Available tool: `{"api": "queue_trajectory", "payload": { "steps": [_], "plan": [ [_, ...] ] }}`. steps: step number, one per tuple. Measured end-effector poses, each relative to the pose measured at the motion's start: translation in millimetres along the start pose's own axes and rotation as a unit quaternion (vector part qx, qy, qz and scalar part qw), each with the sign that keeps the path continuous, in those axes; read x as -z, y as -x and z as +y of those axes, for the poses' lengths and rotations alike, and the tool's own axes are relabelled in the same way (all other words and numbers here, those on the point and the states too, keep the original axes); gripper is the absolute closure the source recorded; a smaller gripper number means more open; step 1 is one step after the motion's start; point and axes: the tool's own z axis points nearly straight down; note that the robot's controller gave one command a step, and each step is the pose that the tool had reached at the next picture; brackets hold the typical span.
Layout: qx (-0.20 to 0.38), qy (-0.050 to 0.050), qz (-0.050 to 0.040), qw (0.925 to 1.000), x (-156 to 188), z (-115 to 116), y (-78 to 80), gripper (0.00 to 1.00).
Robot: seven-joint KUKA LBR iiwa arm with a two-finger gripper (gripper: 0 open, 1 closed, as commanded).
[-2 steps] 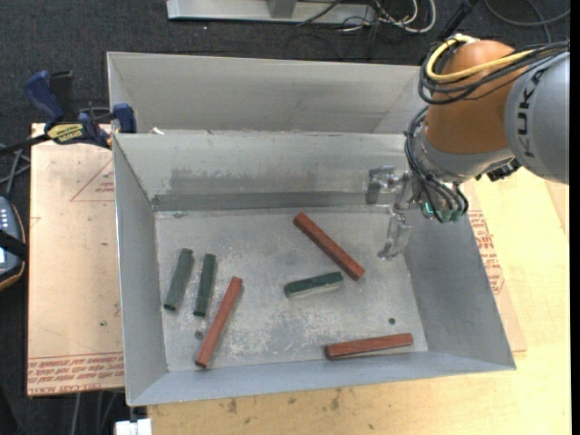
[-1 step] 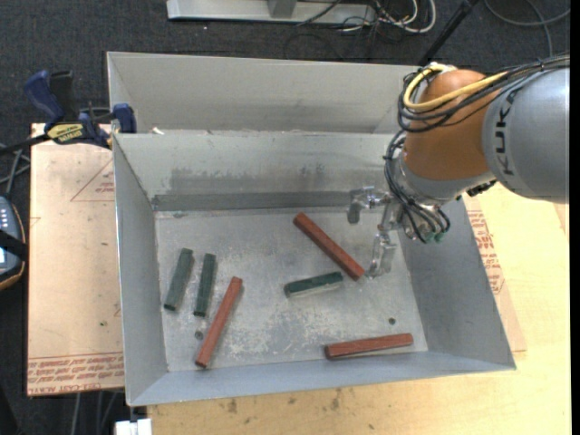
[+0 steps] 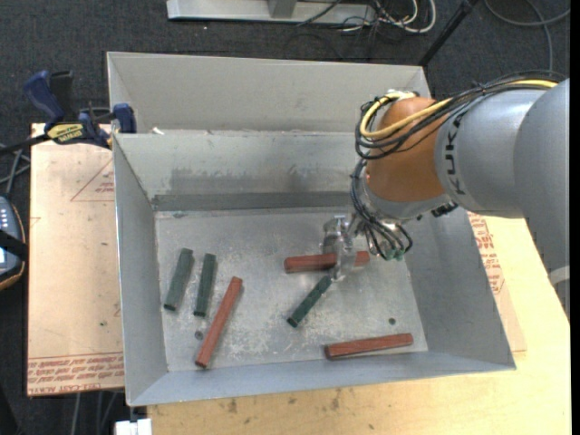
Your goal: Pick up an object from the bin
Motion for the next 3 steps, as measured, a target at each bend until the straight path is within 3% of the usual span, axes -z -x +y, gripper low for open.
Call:
{"api": "queue_trajectory", "payload": {
  "steps": [1,2,3],
  "plan": [
    [0.000,0.000,0.0000,1.0000,0.0,0.0,0.0,1.00],
    [0.001,0.000,-0.0010,1.0000,119.7,23.3,23.5,1.00],
    [0.001,0.000,-0.0008,1.0000,119.6,23.3,23.4,1.00]
  ]
}}
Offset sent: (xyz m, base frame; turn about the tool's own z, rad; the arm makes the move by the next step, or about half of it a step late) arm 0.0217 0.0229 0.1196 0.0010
